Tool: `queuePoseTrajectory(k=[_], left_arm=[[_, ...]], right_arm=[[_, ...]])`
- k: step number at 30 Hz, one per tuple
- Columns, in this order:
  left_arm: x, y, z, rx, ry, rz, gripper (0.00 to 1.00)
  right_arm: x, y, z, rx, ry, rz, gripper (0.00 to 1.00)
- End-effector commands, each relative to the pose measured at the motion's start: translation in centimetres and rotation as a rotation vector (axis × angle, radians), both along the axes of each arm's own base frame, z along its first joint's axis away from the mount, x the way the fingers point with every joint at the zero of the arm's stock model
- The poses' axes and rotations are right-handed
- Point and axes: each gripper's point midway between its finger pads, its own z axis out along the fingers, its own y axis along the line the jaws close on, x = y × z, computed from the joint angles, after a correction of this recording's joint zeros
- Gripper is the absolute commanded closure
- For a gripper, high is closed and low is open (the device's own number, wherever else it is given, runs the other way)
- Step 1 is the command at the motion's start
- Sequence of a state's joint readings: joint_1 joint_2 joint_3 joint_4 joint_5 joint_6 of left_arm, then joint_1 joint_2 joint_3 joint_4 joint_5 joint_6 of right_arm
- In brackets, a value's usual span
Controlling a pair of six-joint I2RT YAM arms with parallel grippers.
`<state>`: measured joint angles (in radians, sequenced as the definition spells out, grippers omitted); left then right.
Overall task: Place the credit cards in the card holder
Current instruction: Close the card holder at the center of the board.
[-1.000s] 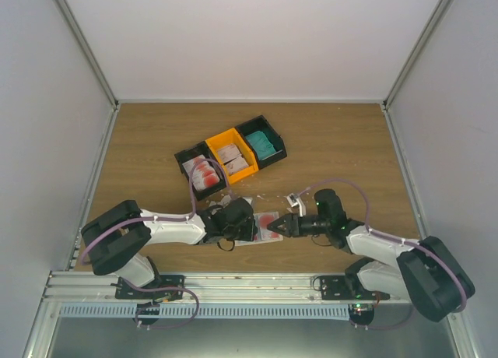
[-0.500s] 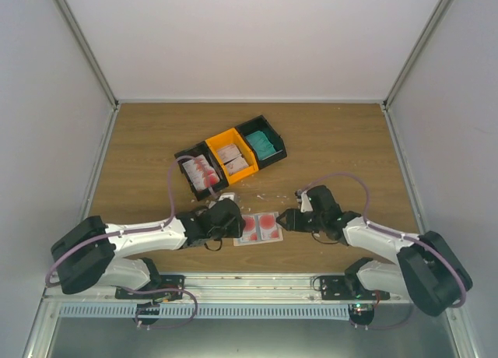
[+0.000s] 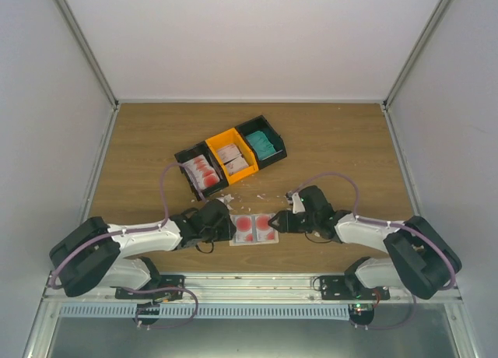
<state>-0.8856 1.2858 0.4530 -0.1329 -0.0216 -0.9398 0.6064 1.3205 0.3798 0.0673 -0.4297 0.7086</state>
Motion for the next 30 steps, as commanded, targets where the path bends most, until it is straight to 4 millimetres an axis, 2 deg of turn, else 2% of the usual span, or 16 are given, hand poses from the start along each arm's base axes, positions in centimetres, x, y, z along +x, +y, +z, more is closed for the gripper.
queuePoseTrajectory(k=[1,3,7,14,19,22,25,30], left_arm=[[-1.1,-1.9,-0.6,-0.083,0.044,-0.098,0.7],[-1.4,-2.2,-0.9,-0.093,0.061,-0.116,0.73],[-1.5,-2.9,-1.1,-0.126,0.067,-0.134,0.75],[-1.5,-3.6,-1.1,-0.146,0.07,-0.156,0.77],[-1.4,-3.7,-1.3,-0.138,0.069,-0.162,0.77],[-1.3,-3.7,-1.4,-0.13,0.07,-0.158,0.76],[-1.3,-3.8,-1.4,-0.129,0.071,-0.16,0.76],[-1.1,-3.7,-1.5,-0.118,0.069,-0.16,0.76]], right_arm=[[-1.7,1.4,1.0,0.119,0.047,0.05,0.51],[-2.3,2.5,2.6,0.223,0.065,0.084,0.52],[-2.5,3.4,4.5,0.317,0.067,0.098,0.52],[-2.5,3.7,6.2,0.357,0.039,0.113,0.52],[-2.4,3.5,6.4,0.339,0.026,0.105,0.44],[-2.0,2.9,6.0,0.289,0.011,0.076,0.37],[-1.9,2.5,5.6,0.258,0.006,0.062,0.34],[-2.3,2.5,5.5,0.282,0.014,0.065,0.28]])
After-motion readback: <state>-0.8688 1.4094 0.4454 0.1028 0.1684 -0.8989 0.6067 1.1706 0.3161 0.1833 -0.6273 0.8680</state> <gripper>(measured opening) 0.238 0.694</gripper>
